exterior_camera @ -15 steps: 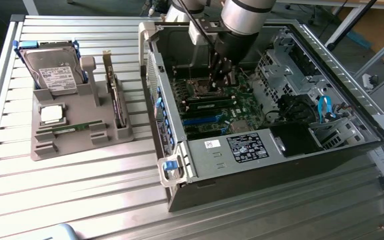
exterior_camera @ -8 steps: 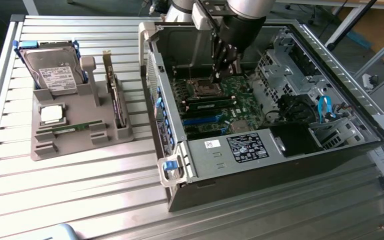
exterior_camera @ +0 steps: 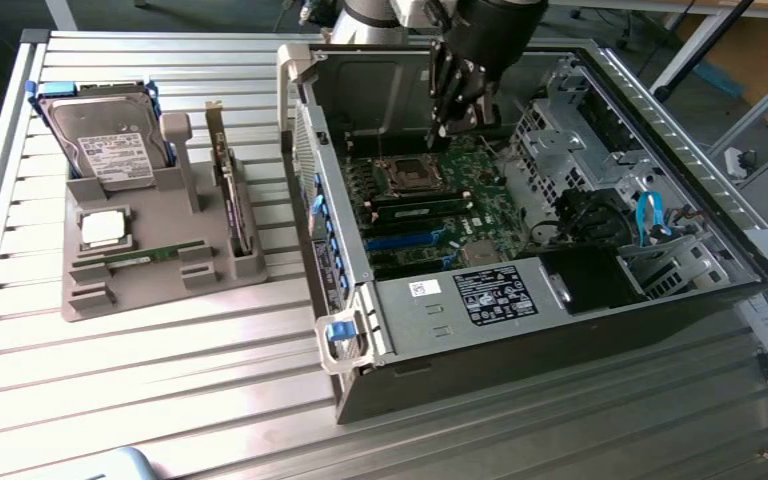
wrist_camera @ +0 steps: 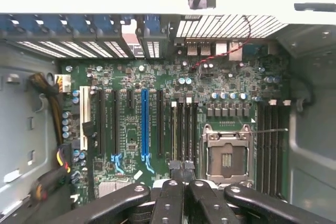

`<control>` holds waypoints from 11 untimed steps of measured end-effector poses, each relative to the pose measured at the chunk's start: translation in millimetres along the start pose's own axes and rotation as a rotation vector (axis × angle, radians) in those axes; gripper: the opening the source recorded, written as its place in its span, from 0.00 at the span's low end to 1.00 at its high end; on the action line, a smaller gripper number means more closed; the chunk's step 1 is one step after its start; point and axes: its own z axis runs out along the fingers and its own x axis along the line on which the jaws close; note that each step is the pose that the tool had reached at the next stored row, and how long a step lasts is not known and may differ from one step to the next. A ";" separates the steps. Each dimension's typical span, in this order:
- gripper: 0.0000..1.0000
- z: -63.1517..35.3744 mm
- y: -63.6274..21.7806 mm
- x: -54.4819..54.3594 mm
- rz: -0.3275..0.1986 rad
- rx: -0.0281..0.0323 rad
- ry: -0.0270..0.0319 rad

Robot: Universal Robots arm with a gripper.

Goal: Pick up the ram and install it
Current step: 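Press down the ram until it locks into place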

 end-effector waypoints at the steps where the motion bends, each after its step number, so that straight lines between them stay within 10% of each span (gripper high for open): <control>1: 0.10 -2.8 0.0 -0.1 0.000 0.0001 -0.0002; 11: 0.10 -16.4 0.2 -0.5 0.000 0.0001 -0.0002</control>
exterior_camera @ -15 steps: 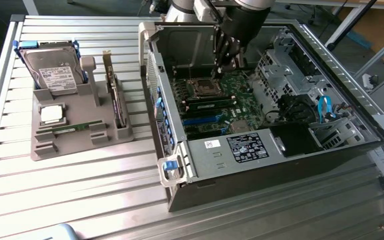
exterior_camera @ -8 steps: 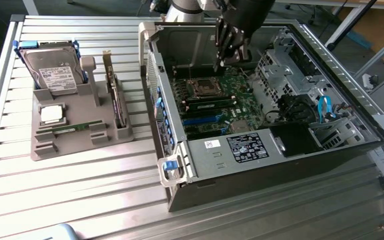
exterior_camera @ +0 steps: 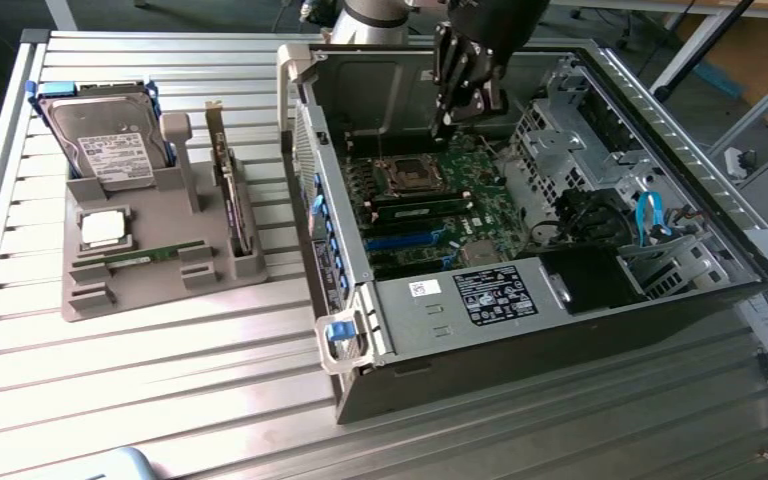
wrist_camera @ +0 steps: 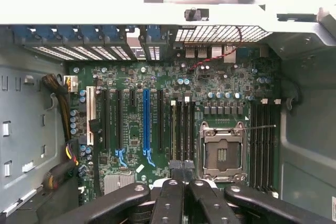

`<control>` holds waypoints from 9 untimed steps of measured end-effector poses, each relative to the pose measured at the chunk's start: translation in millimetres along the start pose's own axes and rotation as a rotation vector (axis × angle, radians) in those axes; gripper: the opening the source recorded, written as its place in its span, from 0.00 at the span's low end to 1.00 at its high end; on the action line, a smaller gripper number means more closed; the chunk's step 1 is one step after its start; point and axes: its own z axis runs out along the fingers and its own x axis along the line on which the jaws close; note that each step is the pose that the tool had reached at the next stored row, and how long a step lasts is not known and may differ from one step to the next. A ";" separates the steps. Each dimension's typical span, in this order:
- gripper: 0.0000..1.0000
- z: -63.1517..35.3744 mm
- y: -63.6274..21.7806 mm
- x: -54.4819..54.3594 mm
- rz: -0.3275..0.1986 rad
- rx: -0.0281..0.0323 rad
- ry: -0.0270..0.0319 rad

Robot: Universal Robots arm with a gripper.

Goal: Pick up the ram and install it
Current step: 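Press down the ram until it locks into place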

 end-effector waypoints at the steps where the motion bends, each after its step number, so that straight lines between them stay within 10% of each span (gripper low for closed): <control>1: 0.10 0.0 -0.2 0.0 0.000 -0.0001 0.0001; 9: 0.10 -0.3 -15.2 0.0 0.000 -0.0001 0.0002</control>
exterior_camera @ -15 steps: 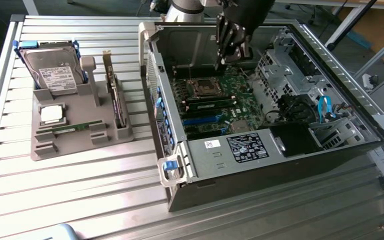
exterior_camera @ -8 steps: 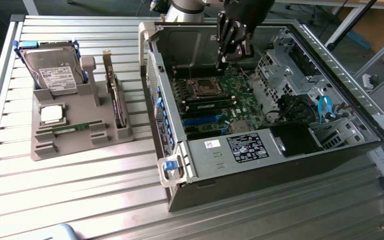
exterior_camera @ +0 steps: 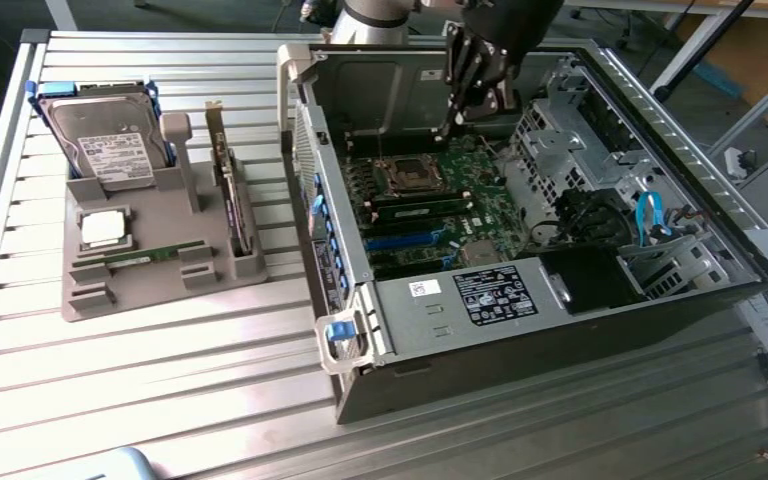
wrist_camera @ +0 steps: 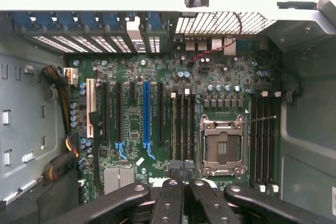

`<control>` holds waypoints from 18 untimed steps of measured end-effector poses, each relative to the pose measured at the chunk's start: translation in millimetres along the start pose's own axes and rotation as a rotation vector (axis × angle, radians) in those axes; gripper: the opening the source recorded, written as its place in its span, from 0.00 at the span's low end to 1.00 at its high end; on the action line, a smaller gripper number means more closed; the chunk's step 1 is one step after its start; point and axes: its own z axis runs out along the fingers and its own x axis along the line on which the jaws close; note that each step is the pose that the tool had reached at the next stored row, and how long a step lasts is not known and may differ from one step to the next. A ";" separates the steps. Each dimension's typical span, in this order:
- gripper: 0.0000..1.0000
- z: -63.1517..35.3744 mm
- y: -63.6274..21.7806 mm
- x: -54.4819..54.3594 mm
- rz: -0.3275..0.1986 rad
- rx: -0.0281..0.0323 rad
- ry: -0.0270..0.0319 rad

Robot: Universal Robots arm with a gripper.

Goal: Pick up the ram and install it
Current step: 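Press down the ram until it locks into place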

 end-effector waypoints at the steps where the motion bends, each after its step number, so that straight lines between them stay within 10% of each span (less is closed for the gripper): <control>1: 0.10 0.0 -2.4 0.0 0.000 0.0000 0.0000; 8: 0.10 -0.2 -18.0 0.0 0.000 0.0000 0.0001; 18: 0.10 -1.4 -18.8 -0.1 0.000 -0.0002 0.0013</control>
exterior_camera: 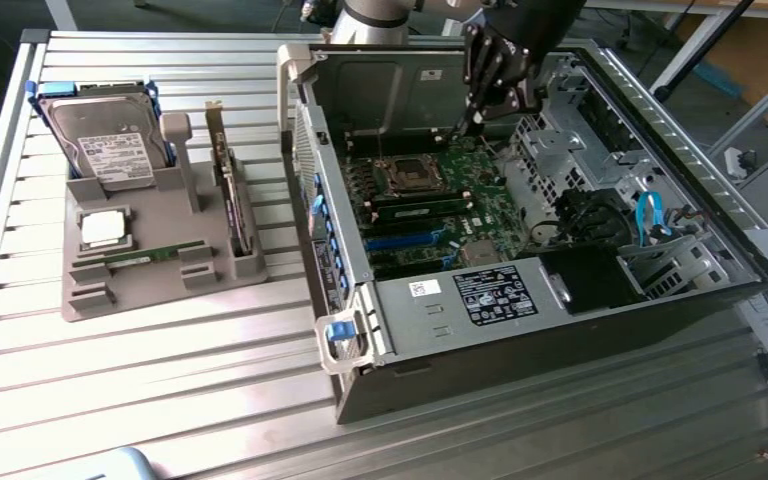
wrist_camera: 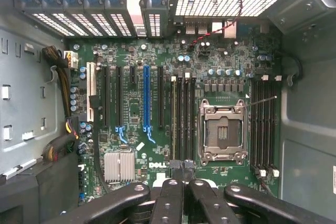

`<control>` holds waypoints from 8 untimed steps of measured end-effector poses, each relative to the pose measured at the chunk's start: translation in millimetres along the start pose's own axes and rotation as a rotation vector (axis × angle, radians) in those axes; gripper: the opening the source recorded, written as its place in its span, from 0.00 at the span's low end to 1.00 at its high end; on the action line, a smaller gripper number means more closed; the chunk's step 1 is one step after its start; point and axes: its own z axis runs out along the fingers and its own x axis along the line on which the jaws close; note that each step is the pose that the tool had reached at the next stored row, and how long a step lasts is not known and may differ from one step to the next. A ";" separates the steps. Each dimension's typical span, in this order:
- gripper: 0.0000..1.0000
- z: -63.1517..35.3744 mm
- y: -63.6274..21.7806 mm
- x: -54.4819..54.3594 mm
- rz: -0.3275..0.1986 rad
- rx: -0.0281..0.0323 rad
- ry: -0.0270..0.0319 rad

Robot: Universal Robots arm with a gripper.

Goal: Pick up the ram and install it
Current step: 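Press down the ram until it locks into place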

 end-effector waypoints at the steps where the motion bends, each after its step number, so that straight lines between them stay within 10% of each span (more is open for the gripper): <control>1: 0.10 -0.6 0.0 0.0 0.000 0.0000 0.0000; 8: 0.10 -1.8 0.0 0.0 0.000 -0.0010 -0.0002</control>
